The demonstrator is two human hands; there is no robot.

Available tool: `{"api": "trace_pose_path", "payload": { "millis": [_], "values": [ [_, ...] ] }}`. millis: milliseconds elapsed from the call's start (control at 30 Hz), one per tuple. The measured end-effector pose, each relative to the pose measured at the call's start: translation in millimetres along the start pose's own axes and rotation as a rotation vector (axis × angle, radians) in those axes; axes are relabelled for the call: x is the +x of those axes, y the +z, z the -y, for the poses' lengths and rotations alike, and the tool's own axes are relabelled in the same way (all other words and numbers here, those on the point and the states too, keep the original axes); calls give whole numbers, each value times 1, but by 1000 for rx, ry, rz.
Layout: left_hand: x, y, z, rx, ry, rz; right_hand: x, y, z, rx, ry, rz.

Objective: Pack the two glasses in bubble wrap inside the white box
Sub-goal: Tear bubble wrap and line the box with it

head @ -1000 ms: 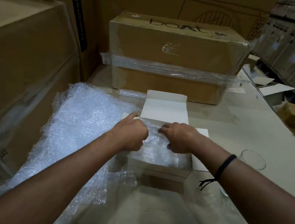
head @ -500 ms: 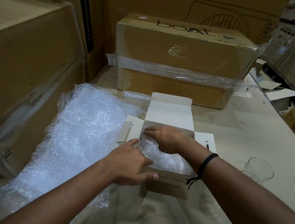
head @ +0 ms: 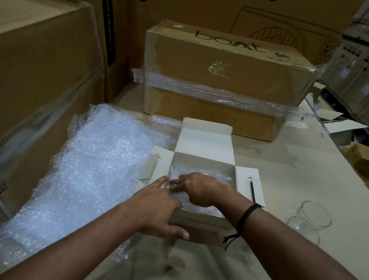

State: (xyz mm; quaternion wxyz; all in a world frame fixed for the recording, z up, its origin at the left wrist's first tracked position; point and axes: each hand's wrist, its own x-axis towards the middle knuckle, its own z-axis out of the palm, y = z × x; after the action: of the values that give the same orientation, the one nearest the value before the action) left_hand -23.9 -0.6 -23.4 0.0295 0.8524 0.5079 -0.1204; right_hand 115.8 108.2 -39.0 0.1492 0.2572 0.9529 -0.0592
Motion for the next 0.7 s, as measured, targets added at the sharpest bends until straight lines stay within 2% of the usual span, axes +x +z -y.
{"api": "trace_pose_path", "payload": {
  "millis": [100,167,267,367,533,567,633,700],
  "values": [
    [0,-3,0,26,-6,44,-20,-10,-14,42,112,-76],
    [1,-4,-1,22,-20,46,-36,-18,-29,-15,239,-74],
    [0,-3,-2,13,-25,49,-48,-18,-36,-187,382,141],
    [2,-3,-1,9,-27,45,-43,-9,-30,-344,358,317],
    [0,-2,-4,-14,-43,36,-53,-16,-29,-361,322,96],
    [1,-2,-4,-20,-48,33,-57,-16,-28,-405,305,99],
    [1,-1,-5,-22,-48,23,-63,-15,-19,-466,300,274],
    [1,1,-4,-5,-38,9,-62,-13,-11,-371,342,449]
  ]
}}
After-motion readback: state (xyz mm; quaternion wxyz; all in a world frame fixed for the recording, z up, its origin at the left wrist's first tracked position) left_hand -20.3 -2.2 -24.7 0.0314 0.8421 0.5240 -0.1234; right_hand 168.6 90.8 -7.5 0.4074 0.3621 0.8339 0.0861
